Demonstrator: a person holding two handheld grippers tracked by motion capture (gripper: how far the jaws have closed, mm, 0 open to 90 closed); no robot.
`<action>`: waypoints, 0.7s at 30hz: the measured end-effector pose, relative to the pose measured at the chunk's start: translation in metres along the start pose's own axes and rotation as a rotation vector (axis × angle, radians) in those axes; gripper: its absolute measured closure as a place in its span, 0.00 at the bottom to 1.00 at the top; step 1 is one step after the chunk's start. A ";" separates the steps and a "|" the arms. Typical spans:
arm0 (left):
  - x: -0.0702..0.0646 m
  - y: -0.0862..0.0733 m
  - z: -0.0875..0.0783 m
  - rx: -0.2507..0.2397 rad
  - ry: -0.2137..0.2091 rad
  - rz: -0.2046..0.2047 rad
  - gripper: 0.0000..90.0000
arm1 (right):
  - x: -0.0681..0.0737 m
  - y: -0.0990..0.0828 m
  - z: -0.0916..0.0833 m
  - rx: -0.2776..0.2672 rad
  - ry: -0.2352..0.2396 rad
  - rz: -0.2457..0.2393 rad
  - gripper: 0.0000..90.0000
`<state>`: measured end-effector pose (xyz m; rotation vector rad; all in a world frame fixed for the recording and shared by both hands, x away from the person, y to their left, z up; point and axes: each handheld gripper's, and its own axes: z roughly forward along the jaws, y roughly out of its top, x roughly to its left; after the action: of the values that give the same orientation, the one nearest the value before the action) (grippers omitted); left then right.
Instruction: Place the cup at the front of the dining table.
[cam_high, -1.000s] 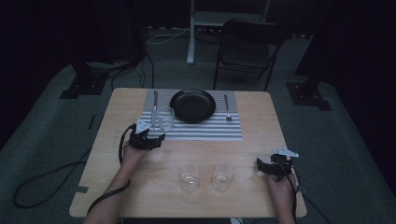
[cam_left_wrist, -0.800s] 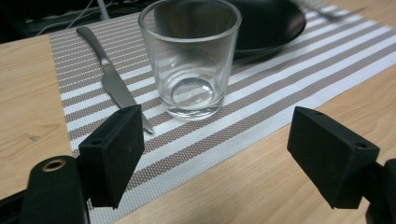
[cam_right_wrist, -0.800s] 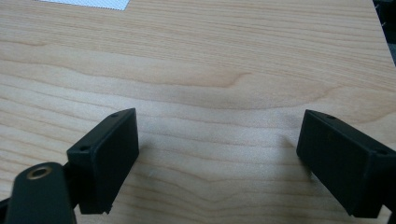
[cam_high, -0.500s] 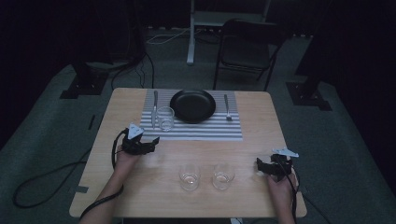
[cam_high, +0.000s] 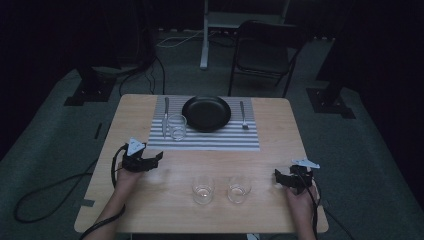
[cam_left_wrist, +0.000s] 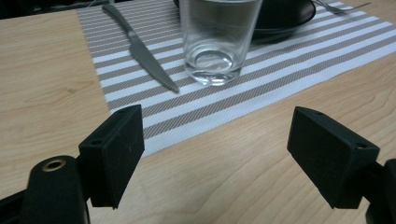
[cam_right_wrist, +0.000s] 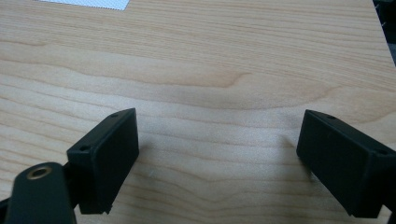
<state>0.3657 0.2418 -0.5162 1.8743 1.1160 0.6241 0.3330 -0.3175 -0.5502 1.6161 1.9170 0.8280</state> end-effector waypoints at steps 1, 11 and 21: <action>0.001 -0.001 -0.001 0.002 0.004 -0.004 0.22 | 0.000 0.000 0.000 0.000 0.000 0.000 0.14; 0.013 -0.016 -0.012 -0.004 0.025 -0.036 0.22 | 0.000 0.000 0.000 0.000 0.000 0.000 0.14; 0.020 -0.023 -0.026 -0.017 0.068 -0.059 0.22 | 0.000 0.000 0.000 0.000 0.000 -0.001 0.14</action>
<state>0.3454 0.2757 -0.5231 1.8107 1.2016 0.6666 0.3330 -0.3175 -0.5502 1.6151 1.9170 0.8280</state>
